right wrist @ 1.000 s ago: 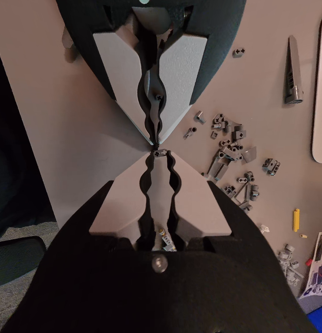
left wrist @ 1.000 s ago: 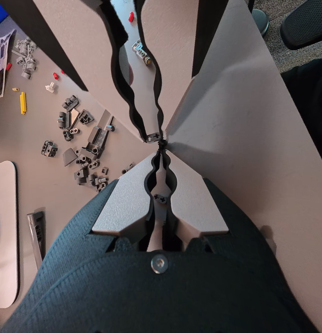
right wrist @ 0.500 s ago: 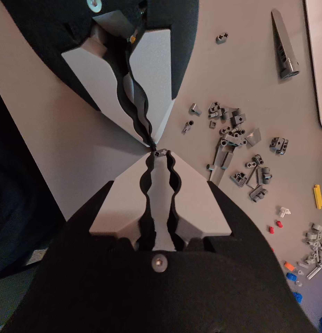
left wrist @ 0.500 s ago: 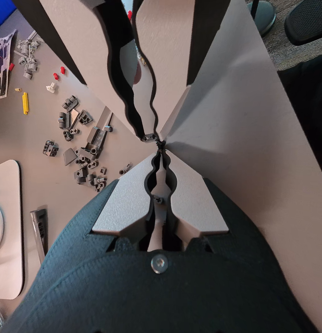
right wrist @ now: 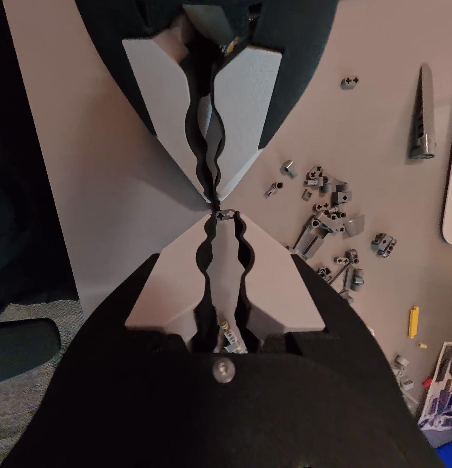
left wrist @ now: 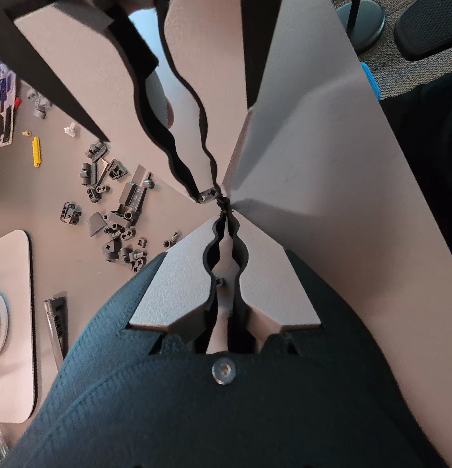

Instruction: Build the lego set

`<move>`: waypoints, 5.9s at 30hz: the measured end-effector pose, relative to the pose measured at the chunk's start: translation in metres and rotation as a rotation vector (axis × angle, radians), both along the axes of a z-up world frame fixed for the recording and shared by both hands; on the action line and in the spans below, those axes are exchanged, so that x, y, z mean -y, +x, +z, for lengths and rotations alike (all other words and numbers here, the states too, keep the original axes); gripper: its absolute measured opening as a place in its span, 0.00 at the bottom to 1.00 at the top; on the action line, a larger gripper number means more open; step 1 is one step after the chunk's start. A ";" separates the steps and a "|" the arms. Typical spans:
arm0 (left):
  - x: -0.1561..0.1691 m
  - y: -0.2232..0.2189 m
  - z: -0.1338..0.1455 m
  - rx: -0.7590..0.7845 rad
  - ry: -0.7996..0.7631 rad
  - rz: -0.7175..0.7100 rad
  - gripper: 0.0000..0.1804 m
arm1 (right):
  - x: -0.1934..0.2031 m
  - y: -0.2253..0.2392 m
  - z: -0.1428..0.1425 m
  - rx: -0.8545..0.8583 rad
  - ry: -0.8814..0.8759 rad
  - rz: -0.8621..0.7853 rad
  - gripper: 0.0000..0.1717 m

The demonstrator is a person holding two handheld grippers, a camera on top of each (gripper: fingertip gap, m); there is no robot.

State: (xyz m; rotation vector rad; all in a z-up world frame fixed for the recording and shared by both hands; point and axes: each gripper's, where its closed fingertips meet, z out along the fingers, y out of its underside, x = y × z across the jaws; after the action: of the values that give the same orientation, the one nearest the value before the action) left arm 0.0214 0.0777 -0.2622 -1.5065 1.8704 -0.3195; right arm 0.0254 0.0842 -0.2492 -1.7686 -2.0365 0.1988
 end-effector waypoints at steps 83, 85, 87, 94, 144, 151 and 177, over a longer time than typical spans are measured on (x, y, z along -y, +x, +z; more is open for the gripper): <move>-0.003 0.004 0.000 -0.022 0.002 -0.036 0.01 | 0.000 0.011 0.009 -0.131 -0.130 -0.057 0.08; -0.005 0.005 0.001 -0.015 0.002 -0.026 0.01 | 0.003 0.014 0.012 -0.144 -0.128 -0.072 0.08; -0.007 0.005 0.002 -0.012 0.004 -0.017 0.01 | 0.008 0.015 0.007 -0.129 -0.117 -0.075 0.08; -0.011 0.002 0.006 -0.026 0.038 -0.007 0.07 | 0.005 0.017 0.008 -0.154 -0.074 -0.123 0.09; -0.033 -0.137 0.052 0.146 0.140 0.327 0.03 | -0.010 -0.057 0.001 -0.238 -0.182 -0.391 0.13; -0.028 -0.142 0.059 0.151 0.162 0.332 0.02 | -0.008 -0.061 -0.012 -0.150 -0.242 -0.372 0.13; -0.005 -0.048 0.043 0.101 0.063 0.190 0.05 | -0.031 0.016 0.051 -0.326 -0.148 -0.367 0.07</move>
State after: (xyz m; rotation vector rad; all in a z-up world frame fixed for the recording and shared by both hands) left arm -0.0268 0.0826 -0.2190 -1.5806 1.6304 -0.2407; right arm 0.0417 0.1147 -0.1981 -2.0099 -1.4776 0.4972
